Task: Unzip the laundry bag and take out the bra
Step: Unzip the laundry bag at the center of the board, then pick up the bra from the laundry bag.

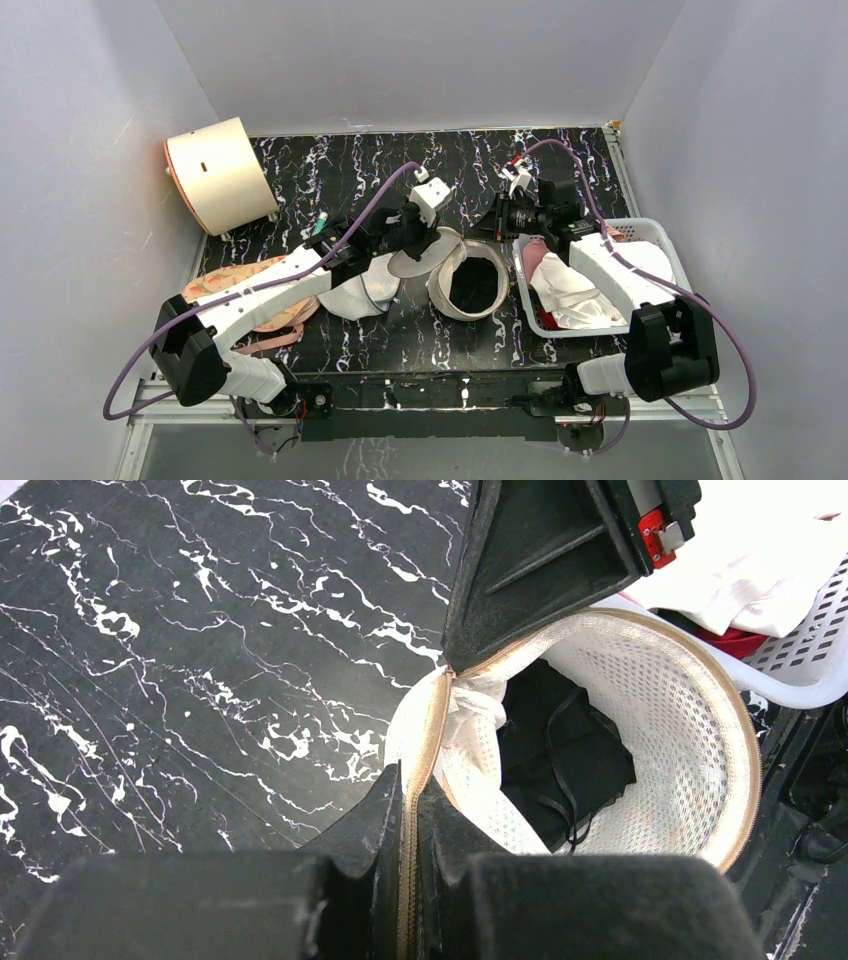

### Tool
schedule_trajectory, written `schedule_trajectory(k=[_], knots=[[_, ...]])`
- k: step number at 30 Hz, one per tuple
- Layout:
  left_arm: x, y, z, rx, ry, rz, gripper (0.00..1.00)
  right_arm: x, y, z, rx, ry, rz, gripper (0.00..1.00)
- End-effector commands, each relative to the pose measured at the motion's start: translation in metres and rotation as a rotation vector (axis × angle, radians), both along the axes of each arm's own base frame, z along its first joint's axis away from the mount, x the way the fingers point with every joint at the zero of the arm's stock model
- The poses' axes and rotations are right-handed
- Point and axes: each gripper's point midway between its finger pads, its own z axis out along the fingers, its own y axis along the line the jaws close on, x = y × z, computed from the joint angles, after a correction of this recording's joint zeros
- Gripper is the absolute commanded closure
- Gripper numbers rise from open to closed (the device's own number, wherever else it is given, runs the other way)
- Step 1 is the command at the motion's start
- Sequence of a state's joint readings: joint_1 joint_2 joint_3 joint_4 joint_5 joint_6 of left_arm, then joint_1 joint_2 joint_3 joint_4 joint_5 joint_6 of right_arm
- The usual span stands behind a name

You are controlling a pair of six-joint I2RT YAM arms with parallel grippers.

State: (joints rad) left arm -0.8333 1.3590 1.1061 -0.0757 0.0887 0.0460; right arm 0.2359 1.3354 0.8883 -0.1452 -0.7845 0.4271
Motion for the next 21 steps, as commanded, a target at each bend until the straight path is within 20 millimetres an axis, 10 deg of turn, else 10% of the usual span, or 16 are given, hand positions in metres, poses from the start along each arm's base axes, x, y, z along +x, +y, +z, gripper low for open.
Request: schedule_trajectory(k=[1,21], knots=[[0.003,0.007,0.031,-0.048,-0.078,0.020,1.00,0.017,-0.004,0.006,-0.018,-0.072,-0.005,0.97],[0.043,0.032,-0.006,0.089,0.012,0.287,1.00,0.002,-0.026,0.056,-0.235,-0.122,-0.138,0.27]])
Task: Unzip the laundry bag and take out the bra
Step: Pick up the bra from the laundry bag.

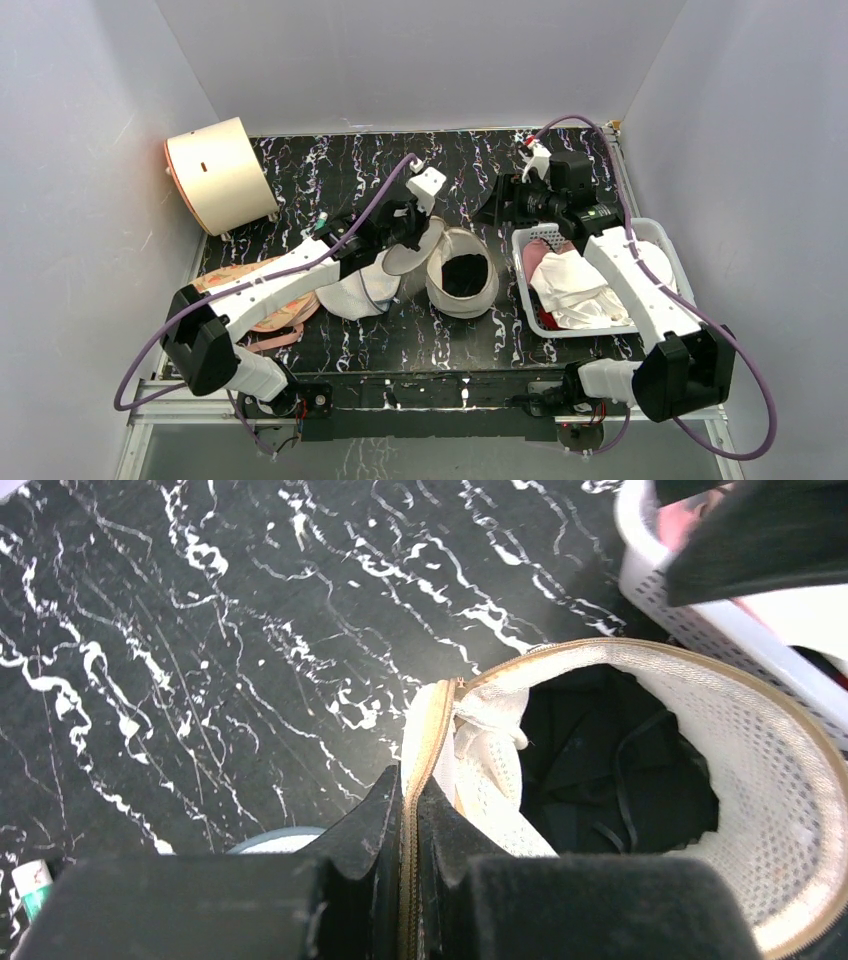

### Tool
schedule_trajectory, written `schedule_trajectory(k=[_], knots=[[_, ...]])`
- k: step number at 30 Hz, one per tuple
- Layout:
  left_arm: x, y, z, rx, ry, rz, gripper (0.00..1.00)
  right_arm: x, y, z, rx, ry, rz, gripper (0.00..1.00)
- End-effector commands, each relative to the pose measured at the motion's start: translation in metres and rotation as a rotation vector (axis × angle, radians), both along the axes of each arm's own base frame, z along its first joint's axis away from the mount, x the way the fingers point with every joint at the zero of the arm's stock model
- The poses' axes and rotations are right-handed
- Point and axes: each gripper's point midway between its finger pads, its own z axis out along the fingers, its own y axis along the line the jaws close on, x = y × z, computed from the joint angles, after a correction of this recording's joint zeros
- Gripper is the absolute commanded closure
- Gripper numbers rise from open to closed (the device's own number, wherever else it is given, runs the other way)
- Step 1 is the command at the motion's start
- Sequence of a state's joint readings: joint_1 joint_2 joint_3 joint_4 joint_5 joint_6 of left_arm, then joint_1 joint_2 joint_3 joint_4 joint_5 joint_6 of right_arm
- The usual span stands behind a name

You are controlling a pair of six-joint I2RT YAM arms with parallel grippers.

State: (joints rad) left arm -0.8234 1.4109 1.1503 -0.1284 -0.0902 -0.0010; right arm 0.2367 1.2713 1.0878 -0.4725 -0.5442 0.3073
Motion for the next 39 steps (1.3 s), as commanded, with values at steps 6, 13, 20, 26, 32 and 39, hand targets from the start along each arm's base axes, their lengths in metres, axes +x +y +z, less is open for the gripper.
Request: schedule_trajectory(k=[6,13,20,26,32,39], knots=[[0.016,0.013,0.005,0.001,0.006,0.102,1.00,-0.037,0.050,0.025,-0.072,-0.056,0.108,0.33],[0.017,0.018,0.014,-0.016,-0.025,0.122,1.00,-0.055,0.068,0.000,-0.142,0.000,0.161,0.50],[0.018,0.020,0.013,-0.009,-0.027,0.133,1.00,-0.058,0.051,-0.031,-0.278,0.046,0.114,0.50],[0.031,0.035,0.000,0.069,-0.023,0.225,0.84,-0.041,0.012,-0.043,-0.466,0.044,-0.053,0.49],[0.061,0.085,-0.026,0.297,0.010,0.510,0.35,-0.041,0.001,-0.045,-0.519,0.046,-0.090,0.48],[0.044,0.052,0.003,-0.007,0.021,0.302,0.19,-0.050,0.011,-0.036,-0.452,0.033,-0.041,0.48]])
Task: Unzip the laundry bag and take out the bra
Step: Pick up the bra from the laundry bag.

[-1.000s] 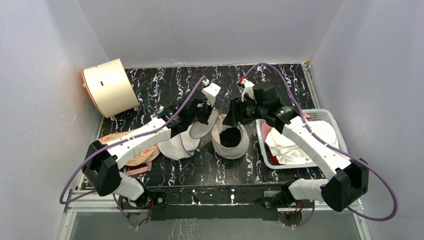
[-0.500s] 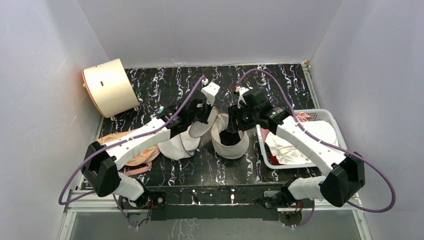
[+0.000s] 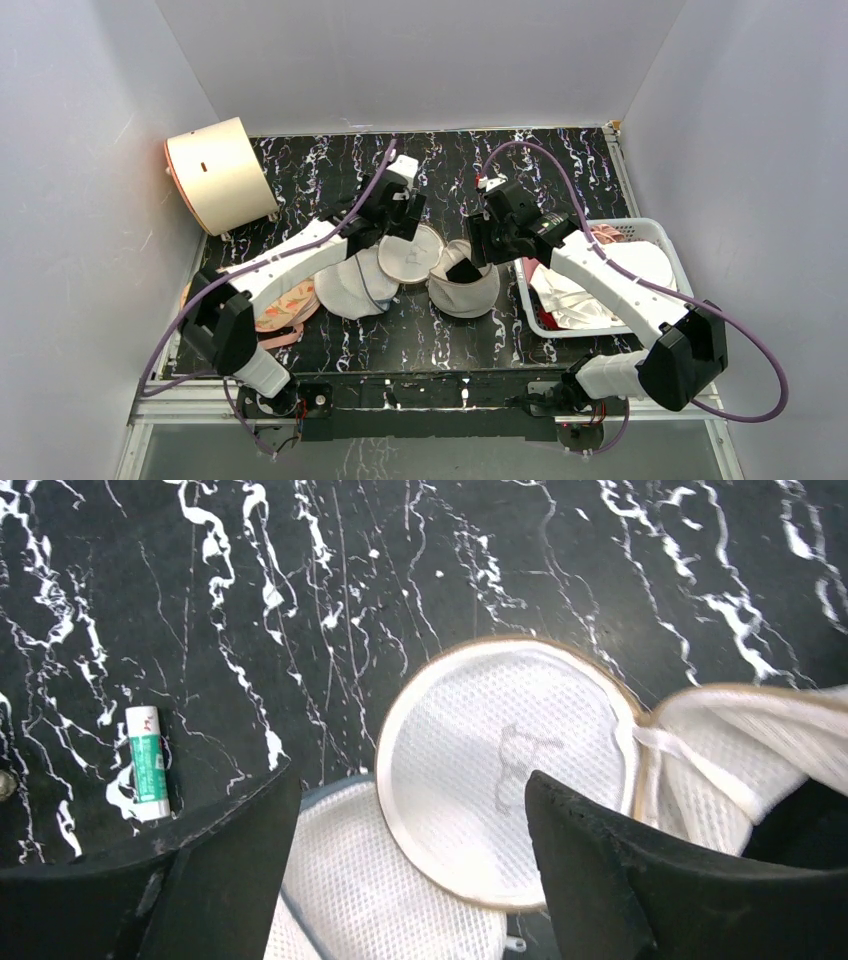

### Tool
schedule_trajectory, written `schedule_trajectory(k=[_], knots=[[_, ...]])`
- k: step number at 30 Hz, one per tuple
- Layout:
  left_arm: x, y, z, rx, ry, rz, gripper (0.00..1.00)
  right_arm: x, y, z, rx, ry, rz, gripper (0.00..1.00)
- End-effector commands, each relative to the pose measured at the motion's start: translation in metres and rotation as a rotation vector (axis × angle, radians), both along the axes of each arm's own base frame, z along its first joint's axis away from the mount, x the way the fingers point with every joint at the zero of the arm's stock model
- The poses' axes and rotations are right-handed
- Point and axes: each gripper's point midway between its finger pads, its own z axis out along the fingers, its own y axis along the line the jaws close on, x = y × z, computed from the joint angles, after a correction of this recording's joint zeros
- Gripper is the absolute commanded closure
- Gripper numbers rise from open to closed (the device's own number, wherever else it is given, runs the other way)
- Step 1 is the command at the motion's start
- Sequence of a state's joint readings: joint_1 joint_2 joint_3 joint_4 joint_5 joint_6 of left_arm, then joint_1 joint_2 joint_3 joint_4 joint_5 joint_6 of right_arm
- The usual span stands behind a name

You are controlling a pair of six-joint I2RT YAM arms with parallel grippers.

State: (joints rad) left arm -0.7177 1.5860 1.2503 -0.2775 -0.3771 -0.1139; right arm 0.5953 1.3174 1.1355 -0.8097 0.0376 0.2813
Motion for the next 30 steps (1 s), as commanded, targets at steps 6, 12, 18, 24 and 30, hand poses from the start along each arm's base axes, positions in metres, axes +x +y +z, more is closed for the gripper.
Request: schedule_trajectory(k=[6,12,18,24,30], knots=[[-0.015,-0.021,0.055,-0.222,-0.106,-0.126,0.05,-0.004,0.033,0.051,0.151,-0.125,0.083,0.58],[-0.015,-0.021,0.056,-0.225,-0.107,-0.125,0.03,-0.010,0.058,0.031,0.120,-0.081,0.122,0.68],[-0.016,-0.020,0.057,-0.229,-0.110,-0.123,0.03,0.014,0.048,0.008,0.021,-0.102,-0.061,0.67],[-0.016,-0.019,0.059,-0.227,-0.112,-0.121,0.03,0.033,0.039,-0.021,-0.042,-0.090,-0.243,0.62],[-0.016,-0.019,0.063,-0.235,-0.117,-0.122,0.03,0.031,0.061,-0.045,0.012,-0.027,-0.210,0.60]])
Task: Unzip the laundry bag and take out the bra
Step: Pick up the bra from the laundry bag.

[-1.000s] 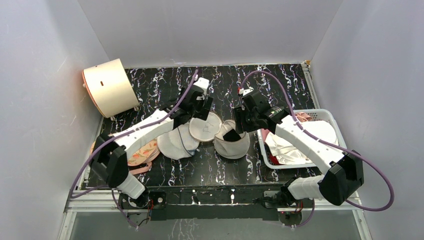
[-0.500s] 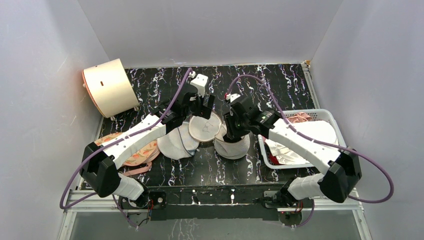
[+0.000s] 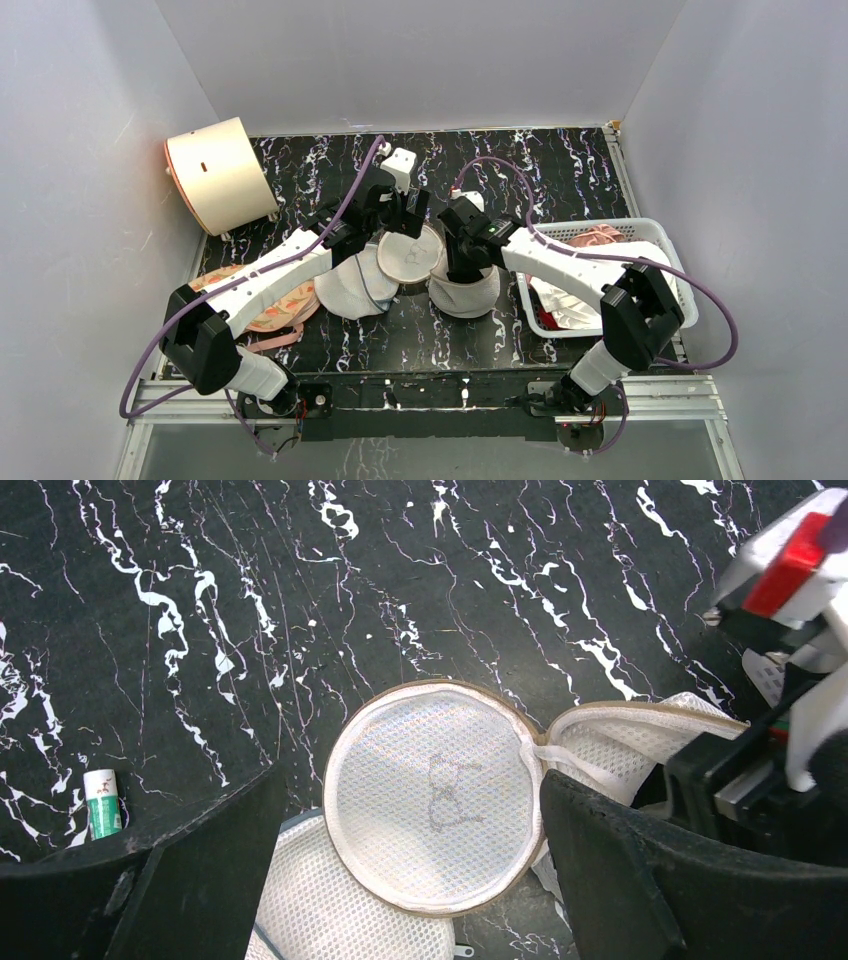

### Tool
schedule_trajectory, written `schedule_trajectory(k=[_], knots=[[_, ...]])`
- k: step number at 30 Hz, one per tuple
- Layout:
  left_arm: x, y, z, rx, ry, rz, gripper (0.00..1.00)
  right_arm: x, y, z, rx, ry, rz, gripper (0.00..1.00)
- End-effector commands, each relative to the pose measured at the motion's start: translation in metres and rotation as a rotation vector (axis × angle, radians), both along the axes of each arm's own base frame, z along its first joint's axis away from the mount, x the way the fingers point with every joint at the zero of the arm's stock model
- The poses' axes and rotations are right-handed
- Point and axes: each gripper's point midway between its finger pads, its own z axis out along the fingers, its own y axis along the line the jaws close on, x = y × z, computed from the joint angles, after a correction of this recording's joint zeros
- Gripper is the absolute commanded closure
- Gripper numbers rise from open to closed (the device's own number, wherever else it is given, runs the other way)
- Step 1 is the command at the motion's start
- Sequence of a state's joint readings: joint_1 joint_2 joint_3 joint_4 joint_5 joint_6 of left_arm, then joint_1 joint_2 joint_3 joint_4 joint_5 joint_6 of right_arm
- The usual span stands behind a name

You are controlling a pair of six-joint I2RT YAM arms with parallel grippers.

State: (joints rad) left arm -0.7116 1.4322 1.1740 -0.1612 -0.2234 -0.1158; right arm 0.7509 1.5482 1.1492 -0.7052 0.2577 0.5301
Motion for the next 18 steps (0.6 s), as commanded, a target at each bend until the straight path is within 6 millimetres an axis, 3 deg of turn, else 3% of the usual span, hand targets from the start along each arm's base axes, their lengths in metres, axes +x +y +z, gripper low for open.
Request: schedule_trajectory(k=[1,6,11,13,18], knots=[[-0.002,-0.001,0.018,-0.037,-0.032,-0.006,0.03,0.018,0.020,0.006,0.090,-0.062,-0.044,0.60],[-0.002,-0.001,0.019,-0.043,-0.033,-0.006,0.03,0.022,0.007,-0.021,-0.017,-0.061,-0.080,0.44],[-0.001,0.000,0.018,-0.042,-0.027,-0.004,0.03,0.022,-0.002,-0.043,-0.119,-0.057,-0.087,0.43],[-0.001,0.000,0.017,-0.044,-0.025,-0.004,0.03,0.022,-0.002,-0.046,-0.135,-0.064,-0.085,0.50],[-0.001,0.000,0.016,-0.045,-0.019,-0.006,0.03,0.023,0.008,-0.032,-0.101,-0.093,-0.061,0.80]])
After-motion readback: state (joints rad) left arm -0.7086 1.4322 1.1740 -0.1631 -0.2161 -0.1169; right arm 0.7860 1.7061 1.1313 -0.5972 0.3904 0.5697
